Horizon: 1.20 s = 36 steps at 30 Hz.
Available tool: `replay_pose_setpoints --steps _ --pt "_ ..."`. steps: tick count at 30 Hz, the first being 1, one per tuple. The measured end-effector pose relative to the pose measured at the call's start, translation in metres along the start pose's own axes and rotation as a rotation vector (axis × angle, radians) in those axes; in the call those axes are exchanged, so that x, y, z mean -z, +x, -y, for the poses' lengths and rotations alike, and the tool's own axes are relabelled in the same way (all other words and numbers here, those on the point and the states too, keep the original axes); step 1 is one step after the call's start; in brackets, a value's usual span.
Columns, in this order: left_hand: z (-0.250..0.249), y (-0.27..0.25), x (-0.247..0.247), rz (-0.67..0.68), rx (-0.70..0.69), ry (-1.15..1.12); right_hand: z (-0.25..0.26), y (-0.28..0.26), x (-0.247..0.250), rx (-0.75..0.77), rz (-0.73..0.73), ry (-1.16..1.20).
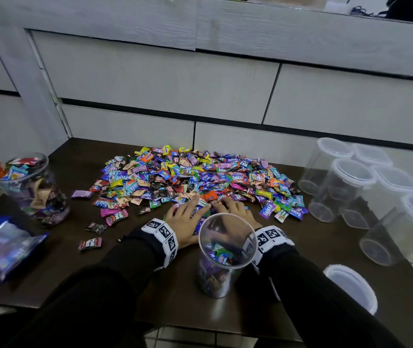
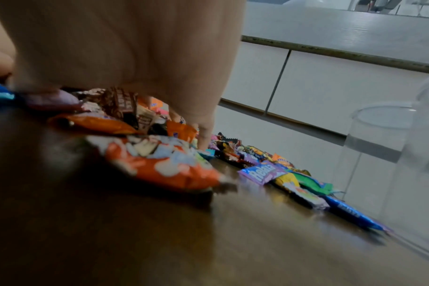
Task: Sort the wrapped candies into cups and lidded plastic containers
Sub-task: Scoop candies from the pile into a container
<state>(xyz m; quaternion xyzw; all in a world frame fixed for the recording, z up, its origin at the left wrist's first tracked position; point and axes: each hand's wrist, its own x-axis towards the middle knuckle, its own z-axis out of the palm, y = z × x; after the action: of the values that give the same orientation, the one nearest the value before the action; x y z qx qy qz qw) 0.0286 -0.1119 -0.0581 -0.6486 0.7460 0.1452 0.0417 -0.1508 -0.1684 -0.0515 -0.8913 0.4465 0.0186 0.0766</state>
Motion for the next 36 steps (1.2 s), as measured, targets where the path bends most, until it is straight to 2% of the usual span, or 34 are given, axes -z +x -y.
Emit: replay_pose_setpoints --steps 3,8,11,13,17,20,23,27,30,36 --pt "-0.007 -0.005 0.003 -0.066 0.027 0.051 0.005 -0.001 0.003 0.065 -0.074 -0.028" --pt "-0.008 -0.004 0.006 -0.111 0.031 0.06 0.005 0.002 -0.008 0.096 -0.105 0.06" --pt "-0.006 -0.004 0.002 -0.16 0.011 0.208 0.007 -0.002 -0.014 0.108 -0.156 0.013" --pt "-0.004 -0.004 -0.003 -0.212 0.018 0.288 0.005 -0.004 -0.015 0.105 -0.123 -0.033" --pt "-0.003 -0.003 -0.007 -0.241 0.027 0.266 0.008 -0.008 -0.015 0.078 -0.16 -0.087" --pt "-0.004 -0.003 -0.007 -0.228 0.009 0.167 0.012 -0.009 -0.009 0.049 -0.113 -0.11" --pt "-0.006 -0.004 -0.005 -0.23 -0.013 0.108 0.009 -0.011 -0.001 0.134 -0.082 -0.109" --pt "-0.008 -0.002 -0.004 -0.192 0.007 0.185 0.017 -0.011 0.0 0.085 0.001 -0.104" --pt "-0.012 -0.001 -0.003 -0.218 0.0 0.253 0.018 -0.006 0.003 0.076 0.098 -0.017" --pt "-0.015 -0.002 0.001 -0.204 -0.048 0.27 0.009 -0.002 0.002 0.081 0.138 0.072"
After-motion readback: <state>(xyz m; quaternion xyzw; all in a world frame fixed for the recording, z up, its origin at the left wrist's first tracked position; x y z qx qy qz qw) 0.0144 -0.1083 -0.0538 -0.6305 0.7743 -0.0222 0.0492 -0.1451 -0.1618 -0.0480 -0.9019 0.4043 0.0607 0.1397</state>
